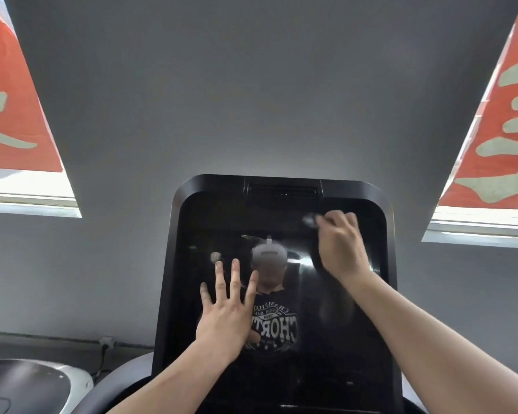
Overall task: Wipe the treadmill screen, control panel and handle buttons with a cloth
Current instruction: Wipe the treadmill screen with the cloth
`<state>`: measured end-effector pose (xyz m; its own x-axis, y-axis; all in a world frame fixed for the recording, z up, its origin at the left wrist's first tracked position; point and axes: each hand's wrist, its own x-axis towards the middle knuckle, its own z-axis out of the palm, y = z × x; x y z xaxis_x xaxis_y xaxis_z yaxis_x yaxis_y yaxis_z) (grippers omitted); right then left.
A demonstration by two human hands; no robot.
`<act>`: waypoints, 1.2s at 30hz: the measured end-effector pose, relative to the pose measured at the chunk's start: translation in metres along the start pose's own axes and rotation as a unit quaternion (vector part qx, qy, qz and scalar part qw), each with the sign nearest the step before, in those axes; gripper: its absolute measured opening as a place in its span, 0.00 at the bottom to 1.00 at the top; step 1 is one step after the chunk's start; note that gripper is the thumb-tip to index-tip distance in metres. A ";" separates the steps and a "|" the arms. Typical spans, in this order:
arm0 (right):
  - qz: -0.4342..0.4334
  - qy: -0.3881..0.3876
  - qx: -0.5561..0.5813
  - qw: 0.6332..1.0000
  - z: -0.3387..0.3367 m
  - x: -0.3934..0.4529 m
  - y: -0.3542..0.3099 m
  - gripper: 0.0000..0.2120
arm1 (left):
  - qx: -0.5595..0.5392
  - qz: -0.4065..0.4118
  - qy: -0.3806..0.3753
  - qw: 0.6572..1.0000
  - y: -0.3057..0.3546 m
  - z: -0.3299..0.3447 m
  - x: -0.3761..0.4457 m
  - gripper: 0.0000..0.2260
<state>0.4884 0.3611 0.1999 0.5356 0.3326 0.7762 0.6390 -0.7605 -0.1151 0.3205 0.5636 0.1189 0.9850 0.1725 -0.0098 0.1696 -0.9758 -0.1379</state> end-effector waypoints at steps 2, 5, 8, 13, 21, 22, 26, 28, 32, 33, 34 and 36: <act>0.037 -0.013 0.008 0.999 0.004 -0.007 -0.017 0.16 | -0.005 -0.001 -0.003 1.000 0.000 0.000 -0.001 0.57; -0.144 -0.081 0.027 0.986 0.008 -0.030 -0.027 0.18 | -0.002 -0.003 0.007 1.000 -0.001 0.001 -0.001 0.57; 0.010 -0.017 0.012 1.000 0.002 -0.007 0.005 0.18 | -0.003 0.000 0.005 1.000 0.000 0.001 0.000 0.57; -0.122 -0.077 0.025 0.989 0.010 -0.043 -0.026 0.16 | -0.001 -0.004 0.014 1.000 0.000 0.003 0.000 0.57; -0.098 -0.080 0.037 0.991 0.014 -0.054 -0.040 0.17 | -0.005 -0.005 0.011 1.000 0.001 0.002 -0.002 0.57; -0.126 -0.088 0.039 0.987 0.012 -0.050 -0.033 0.17 | -0.004 -0.005 0.017 1.000 0.000 0.002 -0.001 0.57; 0.090 -0.010 0.038 0.995 0.012 -0.031 -0.017 0.20 | -0.004 0.000 0.010 1.000 0.000 0.002 -0.001 0.58; 0.014 -0.065 0.052 0.996 0.017 -0.051 -0.047 0.20 | 0.000 0.000 0.016 1.000 0.000 0.002 -0.002 0.58; -0.078 -0.067 0.049 0.993 0.013 -0.043 -0.022 0.19 | -0.001 0.001 0.023 1.000 -0.001 0.003 -0.002 0.57; 0.005 -0.030 0.049 0.998 0.012 -0.037 -0.015 0.19 | -0.003 0.001 0.022 1.000 -0.001 0.003 -0.002 0.57; 0.072 -0.010 0.052 0.996 0.013 -0.038 -0.016 0.19 | -0.004 0.001 0.020 1.000 -0.001 0.004 -0.001 0.58; 0.054 -0.050 0.053 0.996 0.016 -0.053 -0.041 0.19 | -0.004 -0.001 0.023 1.000 -0.001 0.006 0.000 0.58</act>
<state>0.4423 0.3839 0.1535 0.6539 0.3093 0.6905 0.6259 -0.7339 -0.2640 0.3203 0.5657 0.1135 0.9852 0.1673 0.0364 0.1706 -0.9767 -0.1301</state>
